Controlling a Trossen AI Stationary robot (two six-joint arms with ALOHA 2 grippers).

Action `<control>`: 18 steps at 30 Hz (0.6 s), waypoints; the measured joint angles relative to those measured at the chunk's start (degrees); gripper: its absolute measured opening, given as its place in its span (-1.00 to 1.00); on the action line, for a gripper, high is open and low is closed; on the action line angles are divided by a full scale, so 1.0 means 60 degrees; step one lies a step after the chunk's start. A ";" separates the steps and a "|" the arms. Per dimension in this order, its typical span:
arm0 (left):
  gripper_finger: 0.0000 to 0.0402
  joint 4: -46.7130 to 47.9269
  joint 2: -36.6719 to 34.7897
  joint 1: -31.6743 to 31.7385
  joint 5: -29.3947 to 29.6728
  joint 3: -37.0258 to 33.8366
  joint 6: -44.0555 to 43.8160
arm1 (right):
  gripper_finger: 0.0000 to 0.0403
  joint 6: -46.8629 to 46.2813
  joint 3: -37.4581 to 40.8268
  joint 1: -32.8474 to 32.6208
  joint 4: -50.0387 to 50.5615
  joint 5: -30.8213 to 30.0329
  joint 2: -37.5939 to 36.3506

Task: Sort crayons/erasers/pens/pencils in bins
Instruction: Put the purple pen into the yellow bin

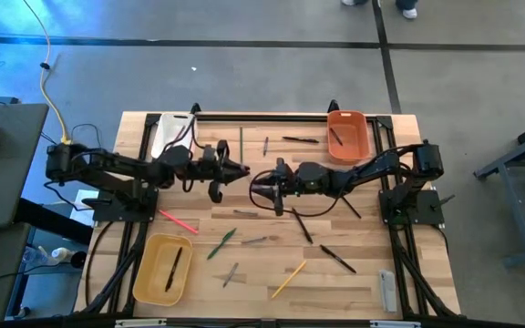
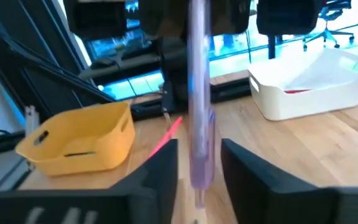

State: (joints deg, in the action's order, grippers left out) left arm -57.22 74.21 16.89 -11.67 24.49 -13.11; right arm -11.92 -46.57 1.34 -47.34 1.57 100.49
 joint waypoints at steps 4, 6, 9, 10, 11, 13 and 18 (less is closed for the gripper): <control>-0.93 0.0588 -0.0357 0.0197 -0.0013 0.0000 -0.0073 | -0.18 0.0137 0.0000 0.0081 0.0682 -0.0425 -0.0061; -0.93 0.1102 -0.0627 0.0297 -0.0013 0.0004 -0.0228 | -0.11 0.0406 0.0000 0.0152 0.1076 -0.0468 -0.0193; -0.93 0.1960 -0.1028 0.0384 -0.0010 0.0007 -0.0267 | -0.04 0.0878 0.0004 0.0208 0.1612 -0.0501 -0.0481; -0.93 0.2253 -0.1172 0.0407 -0.0006 0.0007 -0.0277 | -0.04 0.1026 0.0004 0.0218 0.1825 -0.0504 -0.0606; -0.93 0.2475 -0.1305 0.0432 -0.0001 0.0007 -0.0279 | -0.04 0.1169 0.0004 0.0219 0.2059 -0.0501 -0.0747; -0.93 0.3002 -0.1579 0.0439 -0.0002 0.0007 -0.0279 | -0.07 0.1520 0.0004 0.0215 0.2608 -0.0555 -0.1011; -0.93 0.4384 -0.2210 0.0439 0.0015 0.0007 -0.0299 | -0.31 0.2032 0.0267 0.0215 0.3382 -0.1512 -0.1264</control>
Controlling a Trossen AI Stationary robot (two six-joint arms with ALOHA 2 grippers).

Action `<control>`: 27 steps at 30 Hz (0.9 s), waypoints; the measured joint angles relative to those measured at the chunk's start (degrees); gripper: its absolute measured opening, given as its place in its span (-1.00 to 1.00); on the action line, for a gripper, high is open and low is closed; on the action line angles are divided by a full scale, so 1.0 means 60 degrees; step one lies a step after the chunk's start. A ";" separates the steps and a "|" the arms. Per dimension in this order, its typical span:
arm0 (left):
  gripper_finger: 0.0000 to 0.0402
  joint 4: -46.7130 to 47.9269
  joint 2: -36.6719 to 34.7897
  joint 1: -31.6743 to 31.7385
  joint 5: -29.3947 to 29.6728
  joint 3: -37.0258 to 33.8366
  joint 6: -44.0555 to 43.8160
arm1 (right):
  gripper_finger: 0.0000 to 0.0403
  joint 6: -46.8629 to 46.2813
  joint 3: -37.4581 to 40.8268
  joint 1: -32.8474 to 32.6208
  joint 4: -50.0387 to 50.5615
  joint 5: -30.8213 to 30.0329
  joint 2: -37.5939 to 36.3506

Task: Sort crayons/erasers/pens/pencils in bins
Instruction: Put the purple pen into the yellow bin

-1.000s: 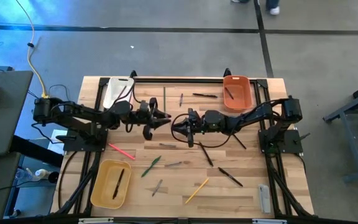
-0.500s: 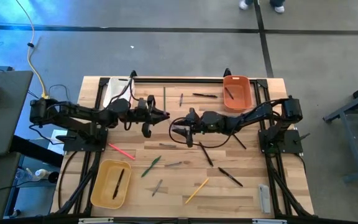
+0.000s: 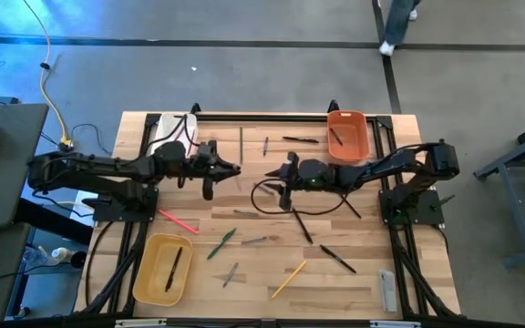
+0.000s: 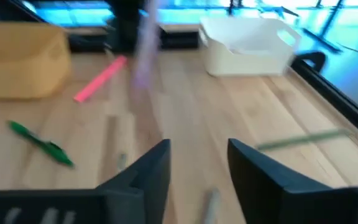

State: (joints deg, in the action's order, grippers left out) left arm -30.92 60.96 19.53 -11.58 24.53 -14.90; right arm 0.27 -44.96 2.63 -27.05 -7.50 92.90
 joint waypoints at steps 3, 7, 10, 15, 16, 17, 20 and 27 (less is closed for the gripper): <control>-0.93 0.0904 -0.0363 -0.0058 0.0006 0.0000 -0.0180 | -0.54 -0.0036 0.0504 0.0068 -0.0621 -0.0033 0.0000; -0.93 0.2547 -0.0795 -0.0284 0.0088 0.0302 -0.0352 | -0.87 -0.0040 0.1204 0.0070 -0.1904 -0.0070 0.0007; -0.93 0.4154 -0.0902 -0.0632 0.0398 0.0883 -0.0346 | -0.97 -0.0040 0.1595 0.0080 -0.2707 -0.0067 0.0004; -0.93 0.6768 -0.0905 -0.1363 0.1019 0.1996 -0.0494 | -0.91 -0.0045 0.1947 0.0176 -0.3013 -0.0067 -0.0014; -0.93 0.7216 -0.0905 -0.1529 0.1133 0.2181 -0.0642 | -0.91 -0.0050 0.1965 0.0190 -0.3010 -0.0067 -0.0014; -0.93 0.7656 -0.0905 -0.1693 0.1197 0.2349 -0.0821 | -0.93 -0.0044 0.1973 0.0190 -0.3013 -0.0067 -0.0015; -0.93 0.8937 -0.0903 -0.2176 0.1372 0.2902 -0.1517 | -0.98 -0.0040 0.1973 0.0190 -0.3020 -0.0067 -0.0018; -0.93 1.0911 -0.0843 -0.3471 0.1832 0.3762 -0.3399 | -0.99 0.0012 0.1973 0.0190 -0.3020 -0.0064 -0.0018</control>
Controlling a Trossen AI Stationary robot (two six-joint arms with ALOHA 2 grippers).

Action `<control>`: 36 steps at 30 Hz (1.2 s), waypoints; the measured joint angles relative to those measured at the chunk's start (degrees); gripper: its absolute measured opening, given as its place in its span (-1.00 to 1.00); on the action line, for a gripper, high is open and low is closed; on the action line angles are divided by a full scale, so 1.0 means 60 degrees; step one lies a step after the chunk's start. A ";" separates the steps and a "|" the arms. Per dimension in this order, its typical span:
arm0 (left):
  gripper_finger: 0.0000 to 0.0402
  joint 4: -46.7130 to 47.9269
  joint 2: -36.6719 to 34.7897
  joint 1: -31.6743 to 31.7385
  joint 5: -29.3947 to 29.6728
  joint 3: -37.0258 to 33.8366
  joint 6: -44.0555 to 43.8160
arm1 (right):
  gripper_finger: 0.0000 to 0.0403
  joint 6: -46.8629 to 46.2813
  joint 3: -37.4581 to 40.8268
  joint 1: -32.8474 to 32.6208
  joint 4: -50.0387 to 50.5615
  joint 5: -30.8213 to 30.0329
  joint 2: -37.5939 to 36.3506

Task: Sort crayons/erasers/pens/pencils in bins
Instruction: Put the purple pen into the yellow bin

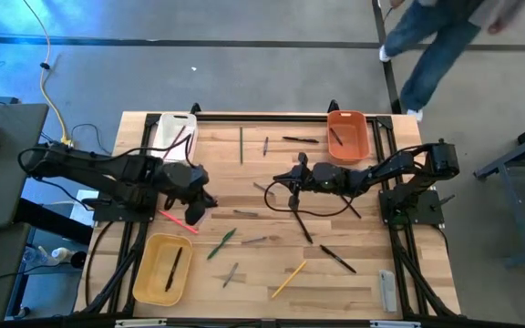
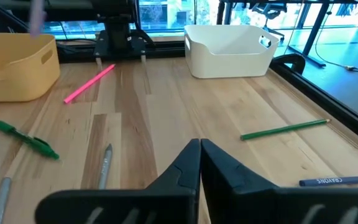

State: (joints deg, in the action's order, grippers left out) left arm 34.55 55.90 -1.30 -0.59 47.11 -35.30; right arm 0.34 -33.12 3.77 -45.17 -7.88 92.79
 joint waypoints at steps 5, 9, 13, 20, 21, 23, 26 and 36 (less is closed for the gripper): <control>-0.93 0.0422 0.0004 -0.0980 0.0001 0.0070 -0.1671 | -1.00 0.0021 0.0000 0.0000 0.0015 0.0004 0.0000; -0.93 0.0965 0.0007 -0.1792 0.0001 0.0070 -0.3004 | -1.00 0.0021 0.0000 0.0000 0.0047 0.0004 0.0000; -0.93 0.1071 0.0136 -0.2543 0.0032 0.0070 -0.4137 | -1.00 0.0025 0.0000 0.0000 0.0047 0.0007 -0.0003; -0.93 0.1046 0.0653 -0.3755 -0.0039 0.0070 -0.5806 | -1.00 0.0025 0.0000 0.0000 0.0088 0.0033 -0.0004; -0.92 0.1048 0.0750 -0.3929 -0.0049 0.0070 -0.6030 | -1.00 0.0025 0.0000 0.0000 0.0118 0.0035 -0.0004; -0.92 0.1048 0.0970 -0.4254 -0.0116 0.0070 -0.6399 | -1.00 0.0066 0.0000 0.0000 0.0130 0.0033 -0.0004; -0.92 0.1047 0.1228 -0.4735 -0.0155 0.0070 -0.7052 | -1.00 0.0170 0.0000 0.0000 0.0146 0.0033 -0.0004; -0.92 0.1237 0.1800 -0.6186 0.0276 0.0070 -0.9249 | -1.00 0.0174 0.0000 0.0000 0.0200 0.0033 -0.0004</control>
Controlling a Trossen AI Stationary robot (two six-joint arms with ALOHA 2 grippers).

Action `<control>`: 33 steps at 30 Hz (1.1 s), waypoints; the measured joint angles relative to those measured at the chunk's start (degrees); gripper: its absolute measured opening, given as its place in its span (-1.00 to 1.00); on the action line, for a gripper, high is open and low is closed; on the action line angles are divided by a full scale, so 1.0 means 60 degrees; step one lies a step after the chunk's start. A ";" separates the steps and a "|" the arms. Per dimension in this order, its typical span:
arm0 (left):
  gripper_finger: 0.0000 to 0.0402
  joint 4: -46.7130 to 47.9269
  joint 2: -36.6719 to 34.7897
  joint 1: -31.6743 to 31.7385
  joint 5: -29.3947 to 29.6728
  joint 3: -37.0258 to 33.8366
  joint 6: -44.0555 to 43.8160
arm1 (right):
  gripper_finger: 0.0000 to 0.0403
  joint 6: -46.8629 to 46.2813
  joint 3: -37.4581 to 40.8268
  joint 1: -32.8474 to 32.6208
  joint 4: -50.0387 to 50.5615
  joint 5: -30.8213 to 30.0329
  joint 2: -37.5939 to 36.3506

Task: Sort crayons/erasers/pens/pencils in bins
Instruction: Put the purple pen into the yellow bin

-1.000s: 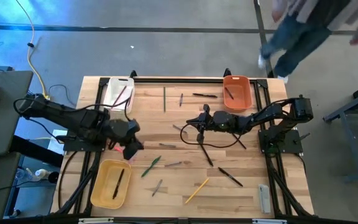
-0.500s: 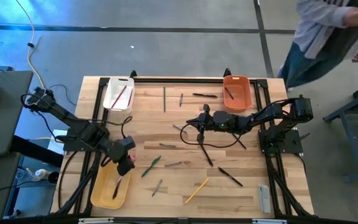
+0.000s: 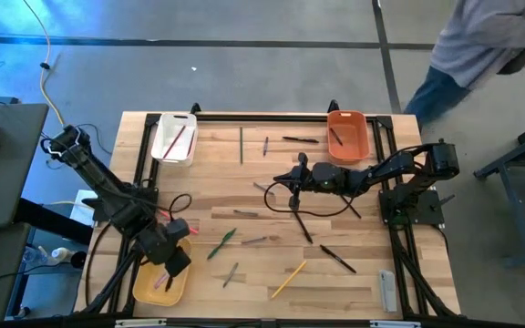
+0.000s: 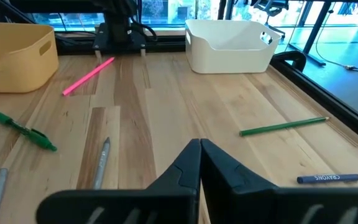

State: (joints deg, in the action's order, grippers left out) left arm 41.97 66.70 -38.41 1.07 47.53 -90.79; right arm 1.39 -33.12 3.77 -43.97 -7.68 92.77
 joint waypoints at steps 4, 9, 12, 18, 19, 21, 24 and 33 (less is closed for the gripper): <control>-0.92 0.0321 0.0231 -0.0617 0.0185 0.0000 -0.1031 | -1.00 0.0000 0.0000 0.0000 0.0008 -0.0004 0.0000; -0.92 0.0766 0.0400 -0.1121 0.0447 -0.0004 -0.2097 | -1.00 0.0017 -0.0003 0.0000 0.0015 -0.0004 0.0000; -0.92 0.0762 0.0559 -0.1361 0.0490 -0.0004 -0.2540 | -1.00 0.0020 0.0000 0.0000 0.0024 -0.0007 0.0000; -0.92 0.0840 0.0979 -0.1519 0.0539 -0.0011 -0.2828 | -1.00 0.0020 -0.0004 -0.0001 0.0022 -0.0015 0.0000; -0.92 0.0914 0.1059 -0.1519 0.0641 -0.0011 -0.2848 | -1.00 0.0018 -0.0004 -0.0002 0.0025 -0.0029 0.0000; -0.92 0.1100 0.1221 -0.1519 0.0888 -0.0011 -0.2920 | -1.00 0.0021 -0.0004 -0.0003 0.0021 -0.0036 0.0000; -0.92 0.1452 0.1408 -0.1519 0.1272 -0.0015 -0.3109 | -1.00 0.0011 -0.0004 -0.0004 0.0022 -0.0036 0.0000; -0.92 0.1312 0.1851 -0.1519 0.1270 -0.0416 -0.3611 | -1.00 0.0004 -0.0004 -0.0007 0.0033 -0.0033 0.0000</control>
State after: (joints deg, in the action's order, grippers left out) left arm 49.84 77.81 -47.53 8.69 45.03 -112.46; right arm 1.41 -33.15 3.73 -43.77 -7.88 92.77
